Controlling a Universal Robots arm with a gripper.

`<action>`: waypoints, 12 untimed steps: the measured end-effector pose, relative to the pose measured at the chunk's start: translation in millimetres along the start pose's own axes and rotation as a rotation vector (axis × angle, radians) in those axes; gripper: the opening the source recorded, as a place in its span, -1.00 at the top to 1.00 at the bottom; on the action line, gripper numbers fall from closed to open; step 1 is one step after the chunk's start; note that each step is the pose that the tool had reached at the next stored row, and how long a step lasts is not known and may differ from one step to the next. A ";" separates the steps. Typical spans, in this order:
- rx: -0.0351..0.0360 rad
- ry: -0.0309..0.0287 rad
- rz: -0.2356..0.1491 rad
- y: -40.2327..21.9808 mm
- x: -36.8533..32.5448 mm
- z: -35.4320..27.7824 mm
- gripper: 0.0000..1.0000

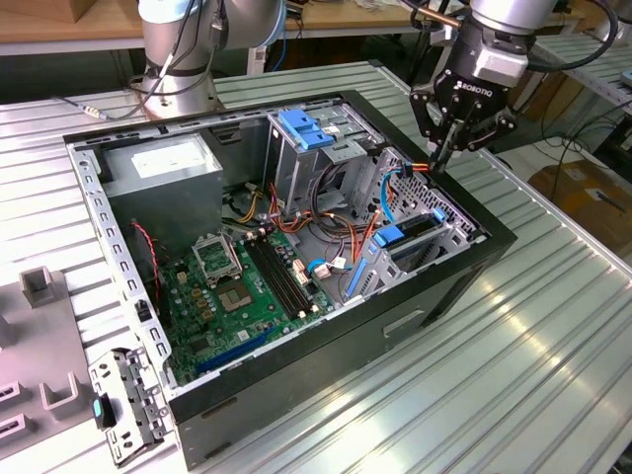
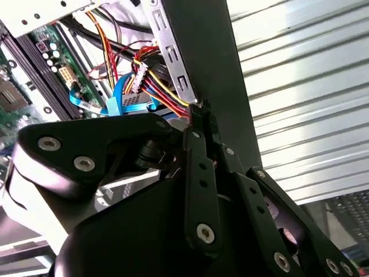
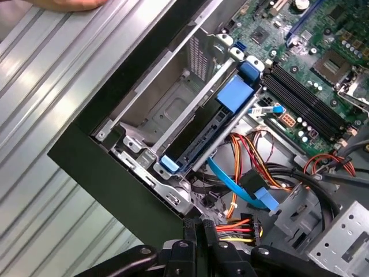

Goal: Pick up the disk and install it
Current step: 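Insert the first disk wire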

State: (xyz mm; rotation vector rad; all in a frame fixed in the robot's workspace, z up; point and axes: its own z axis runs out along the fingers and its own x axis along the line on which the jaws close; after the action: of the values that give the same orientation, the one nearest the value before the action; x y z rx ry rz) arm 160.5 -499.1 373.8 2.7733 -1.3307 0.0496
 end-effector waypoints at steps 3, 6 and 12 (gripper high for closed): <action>-0.0036 -0.0029 0.064 0.0 0.0 0.4 0.66; -0.0070 -0.0056 0.123 0.0 -0.1 0.8 0.66; -0.0083 -0.0065 0.145 3.6 -2.6 1.0 0.66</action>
State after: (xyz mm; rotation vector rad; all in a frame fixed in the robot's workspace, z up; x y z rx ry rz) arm 156.0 -499.3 372.7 2.6673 -1.5281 0.0422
